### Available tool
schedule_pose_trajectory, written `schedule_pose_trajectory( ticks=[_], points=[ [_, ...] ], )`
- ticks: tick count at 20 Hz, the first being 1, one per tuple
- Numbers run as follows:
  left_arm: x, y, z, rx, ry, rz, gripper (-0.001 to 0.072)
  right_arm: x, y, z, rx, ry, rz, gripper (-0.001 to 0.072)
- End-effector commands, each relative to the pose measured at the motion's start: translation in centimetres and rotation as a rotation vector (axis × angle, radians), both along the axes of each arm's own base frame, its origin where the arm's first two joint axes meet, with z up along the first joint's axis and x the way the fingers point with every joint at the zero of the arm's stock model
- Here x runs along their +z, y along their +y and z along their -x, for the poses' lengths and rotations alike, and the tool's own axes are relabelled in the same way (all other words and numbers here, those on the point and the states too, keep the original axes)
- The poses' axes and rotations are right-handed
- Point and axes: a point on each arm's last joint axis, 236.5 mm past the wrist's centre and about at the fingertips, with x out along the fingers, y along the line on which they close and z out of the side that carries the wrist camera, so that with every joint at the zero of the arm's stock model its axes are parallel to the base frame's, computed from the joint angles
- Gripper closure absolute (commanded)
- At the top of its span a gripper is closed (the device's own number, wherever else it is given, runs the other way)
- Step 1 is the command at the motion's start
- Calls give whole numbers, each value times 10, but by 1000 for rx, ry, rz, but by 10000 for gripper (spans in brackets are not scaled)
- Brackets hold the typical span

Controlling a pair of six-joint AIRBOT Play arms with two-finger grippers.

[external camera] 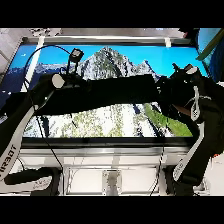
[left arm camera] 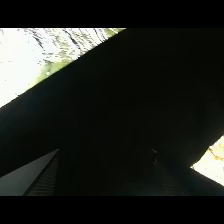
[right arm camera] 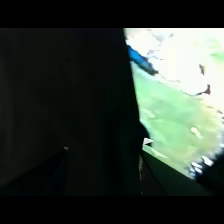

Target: Fold the clothes and pants, and hang the long-sleeved shirts on hangers.

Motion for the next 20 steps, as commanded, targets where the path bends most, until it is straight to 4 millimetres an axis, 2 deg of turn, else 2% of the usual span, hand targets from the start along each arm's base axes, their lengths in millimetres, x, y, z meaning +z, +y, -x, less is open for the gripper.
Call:
schedule_pose_trajectory(
  ticks=[1, 5, 7, 9, 11, 12, 13, 14, 15, 16, 18, 20],
  points=[
    [-4, -7, 2, -14, 6, -3, 69, -4, 17, 4, 36, 19, -15, 231],
    [-4, -7, 2, -14, 7, -3, 70, 1, 50, 3, 85, 6, -46, 233],
    [-5, -7, 2, -14, 8, -3, 70, -2, 52, 6, 105, 12, -14, 260],
    [-5, -7, 2, -14, 9, -3, 69, -1, 54, 11, 120, 28, -26, 504],
    [-5, -7, 2, -14, 10, 0, 70, -1, 55, 11, 120, 27, -27, 661],
    [-5, -8, 2, -14, 10, 0, 72, 0, 55, 11, 120, 26, -29, 706],
    [-5, -8, 2, -14, 11, 1, 172, 4, 56, 10, 118, 20, -35, 706],
    [-7, -8, 2, -14, 15, 1, 311, 11, 57, 9, 117, 8, -43, 707],
    [-11, -11, 3, -12, 28, 6, 519, 24, 60, 6, 117, -17, -55, 707],
    [-18, -18, 5, -16, 51, 26, 681, 41, 63, 3, 132, -62, -64, 707],
    [-41, -41, 14, -29, 138, 84, 691, 82, 70, -2, 140, -142, -74, 707],
    [-76, -75, 30, -56, 247, 133, 691, 118, 81, -2, 156, -211, -63, 707]
  ],
)
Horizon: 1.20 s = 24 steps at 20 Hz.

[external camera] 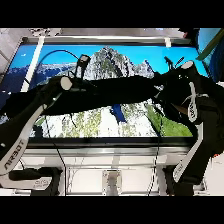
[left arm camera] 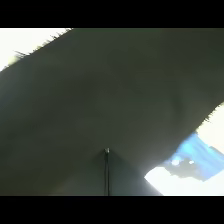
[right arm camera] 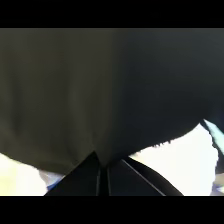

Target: Fold the clothes and pants, and hang the long-sleeved shirts on hangers.

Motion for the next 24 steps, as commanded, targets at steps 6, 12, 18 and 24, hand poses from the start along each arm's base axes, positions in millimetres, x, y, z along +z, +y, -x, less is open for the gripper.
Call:
schedule_pose_trajectory(
  ticks=[6, 12, 18, 24],
  points=[
    [-93, -81, 48, -77, 258, 69, 691, 138, 111, -1, 114, -300, -109, 708],
    [7, 75, -12, 173, 91, 23, 691, 143, 266, 22, 242, -419, -164, 711],
    [95, 254, 3, 501, -40, -38, 690, 83, 409, 55, 260, -469, -198, 712],
    [102, 285, 16, 561, -31, -46, 691, 61, 472, 63, 151, -563, -230, 555]
  ],
)
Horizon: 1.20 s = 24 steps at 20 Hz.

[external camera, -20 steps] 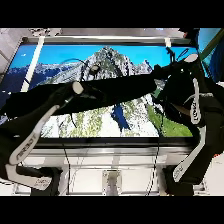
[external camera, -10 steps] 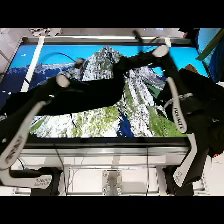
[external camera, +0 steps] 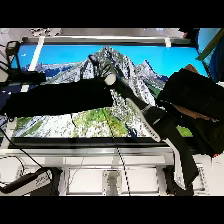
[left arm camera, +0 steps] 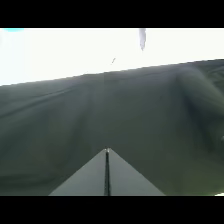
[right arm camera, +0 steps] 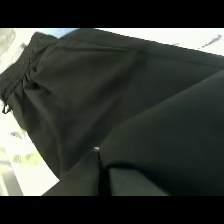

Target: Fold the clothes and pants, and hang the long-sleeved shirts on hangers.

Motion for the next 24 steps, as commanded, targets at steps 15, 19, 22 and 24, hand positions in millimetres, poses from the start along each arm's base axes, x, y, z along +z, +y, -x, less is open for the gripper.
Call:
schedule_pose_trajectory(
  ticks=[15, 19, 22, 24],
  points=[
    [4, 16, 9, 30, 8, -9, 691, -65, -244, -48, -159, 459, 209, 189],
    [2, 13, 11, 24, 21, 4, 691, -98, -221, -35, -131, 524, 220, 189],
    [2, 13, 11, 24, 22, 4, 691, -113, -203, -32, -139, 534, 220, 189],
    [2, 13, 11, 24, 22, 4, 691, -121, -190, -24, -123, 549, 225, 190]
  ],
)
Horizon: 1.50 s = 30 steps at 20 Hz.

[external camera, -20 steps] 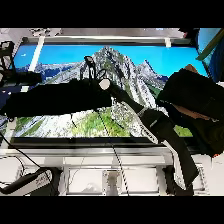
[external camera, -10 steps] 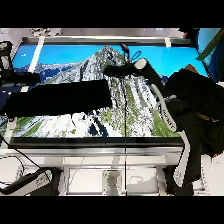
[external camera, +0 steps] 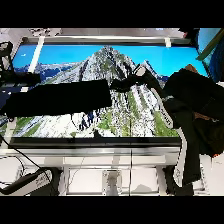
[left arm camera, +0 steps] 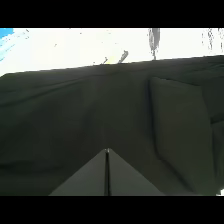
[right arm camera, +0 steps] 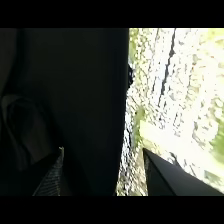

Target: Fold the clothes and pants, and hang the long-sleeved shirts on hangers.

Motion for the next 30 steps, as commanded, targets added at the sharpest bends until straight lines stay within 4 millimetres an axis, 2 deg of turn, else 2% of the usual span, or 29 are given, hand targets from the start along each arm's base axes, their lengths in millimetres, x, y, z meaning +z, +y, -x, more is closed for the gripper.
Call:
schedule_pose_trajectory(
  ticks=[1, 4, 5, 7, 9, 10, 12, 13, 16, 18, 21, 23, 25, 27, 29, 30],
  points=[
    [0, 0, 0, 0, 1, 1, 691, -20, 20, 14, 16, 43, 6, 190],
    [0, 0, 0, 0, 1, 2, 691, -25, 41, 22, 35, 33, 2, 200],
    [0, 0, 0, 0, 1, 1, 691, -24, 48, 20, 30, 14, 0, 239],
    [0, 0, 0, 0, 1, 1, 690, -16, 63, 16, 13, -20, -31, 393],
    [0, 0, 1, -1, 4, 2, 691, 2, 72, 7, 7, -59, -61, 563],
    [-1, -1, 2, -2, 8, 2, 691, 14, 72, 1, 8, -91, -70, 703],
    [-2, -2, 6, -8, 24, 6, 691, 39, 61, -14, -8, -138, -86, 707],
    [-2, -4, 10, -14, 38, 8, 691, 48, 52, -14, -5, -137, -86, 707],
    [0, -11, 26, -34, 75, 16, 690, 73, 6, 9, 112, -93, -16, 708],
    [-1, -24, 43, -73, 130, 28, 691, 89, -35, 27, 174, -68, 85, 708],
    [-12, -61, 64, -169, 226, 45, 691, 131, -91, 51, 208, -58, 195, 708],
    [-21, -104, 71, -272, 249, 76, 691, 159, -124, 71, 215, -39, 237, 708],
    [-38, -156, 77, -375, 247, 113, 691, 185, -147, 89, 218, -29, 247, 708],
    [-64, -200, 78, -448, 209, 105, 691, 204, -155, 93, 199, -65, 249, 707],
    [-101, -241, 83, -497, 205, 104, 691, 217, -148, 78, 155, -148, 227, 707],
    [-118, -259, 86, -496, 222, 118, 691, 222, -138, 68, 139, -189, 198, 707]
  ],
)
